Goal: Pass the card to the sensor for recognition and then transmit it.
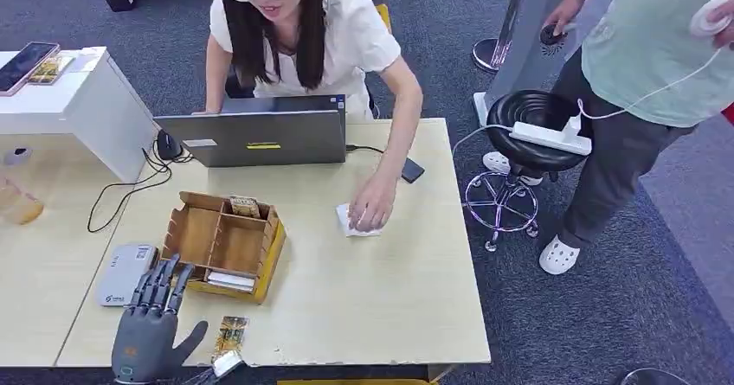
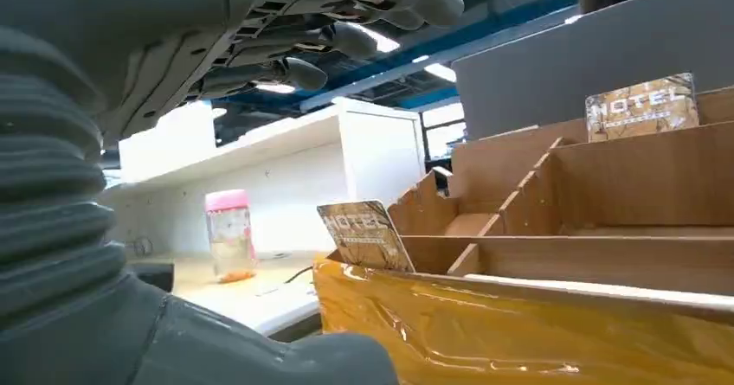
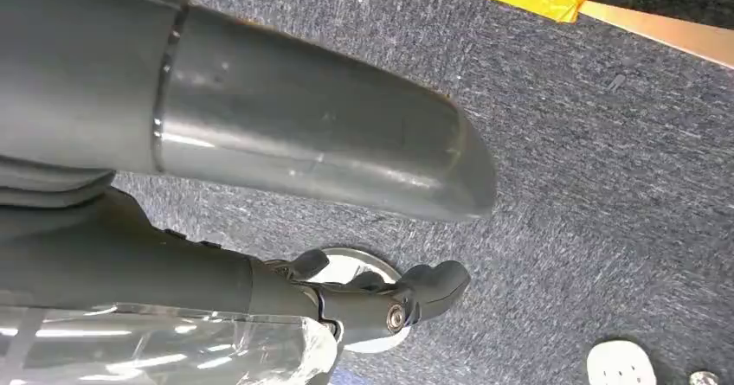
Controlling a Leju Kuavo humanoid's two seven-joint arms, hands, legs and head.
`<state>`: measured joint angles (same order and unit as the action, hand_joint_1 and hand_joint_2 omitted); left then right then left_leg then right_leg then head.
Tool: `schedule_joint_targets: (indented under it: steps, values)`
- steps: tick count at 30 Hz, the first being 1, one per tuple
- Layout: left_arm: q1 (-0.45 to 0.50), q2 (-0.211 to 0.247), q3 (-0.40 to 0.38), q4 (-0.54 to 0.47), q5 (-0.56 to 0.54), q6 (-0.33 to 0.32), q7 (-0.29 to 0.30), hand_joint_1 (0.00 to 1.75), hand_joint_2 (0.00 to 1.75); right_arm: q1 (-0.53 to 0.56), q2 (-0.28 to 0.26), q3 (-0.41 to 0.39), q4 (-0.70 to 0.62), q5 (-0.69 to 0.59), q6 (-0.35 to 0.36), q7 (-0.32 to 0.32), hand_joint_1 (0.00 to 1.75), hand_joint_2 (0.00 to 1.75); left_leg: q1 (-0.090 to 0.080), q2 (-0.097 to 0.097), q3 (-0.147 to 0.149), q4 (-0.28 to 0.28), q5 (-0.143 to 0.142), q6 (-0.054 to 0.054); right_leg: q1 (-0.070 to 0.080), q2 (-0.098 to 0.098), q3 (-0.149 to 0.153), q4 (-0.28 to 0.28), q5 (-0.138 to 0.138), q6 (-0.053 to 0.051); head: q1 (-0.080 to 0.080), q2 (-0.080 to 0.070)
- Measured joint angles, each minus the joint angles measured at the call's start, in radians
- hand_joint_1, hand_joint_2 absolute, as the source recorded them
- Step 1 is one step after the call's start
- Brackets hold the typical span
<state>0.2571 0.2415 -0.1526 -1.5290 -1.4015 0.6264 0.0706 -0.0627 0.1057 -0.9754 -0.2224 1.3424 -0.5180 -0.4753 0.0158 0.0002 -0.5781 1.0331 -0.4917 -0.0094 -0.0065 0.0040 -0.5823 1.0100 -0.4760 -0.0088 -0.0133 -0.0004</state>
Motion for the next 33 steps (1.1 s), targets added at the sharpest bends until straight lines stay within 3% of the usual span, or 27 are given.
schedule_joint_targets:
  steps: [8, 15, 33]
  values:
    - [-0.055, -0.001, 0.000, 0.028, -0.036, -0.011, 0.008, 0.00, 1.75, -0.002, 0.000, 0.000, 0.000, 0.006, 0.000, 0.003, 0.00, 0.00, 0.000, 0.000, 0.000, 0.000, 0.000, 0.000, 0.000, 0.000, 0.000, 0.000, 0.000, 0.000, 0.000, 0.000]
    - [-0.099, 0.005, 0.000, 0.087, -0.139, -0.008, 0.023, 0.00, 1.75, -0.002, 0.000, 0.003, 0.001, 0.015, 0.004, 0.009, 0.00, 0.00, 0.000, 0.000, 0.000, 0.000, 0.000, 0.000, 0.000, 0.000, 0.000, 0.000, 0.000, 0.000, 0.000, 0.000]
    - [-0.173, 0.032, 0.001, 0.191, -0.165, -0.038, 0.074, 0.00, 1.75, -0.007, 0.002, 0.009, 0.001, 0.019, 0.011, 0.009, 0.00, 0.00, 0.000, 0.000, 0.000, 0.000, 0.000, 0.000, 0.000, 0.000, 0.000, 0.000, 0.000, 0.000, 0.000, 0.000]
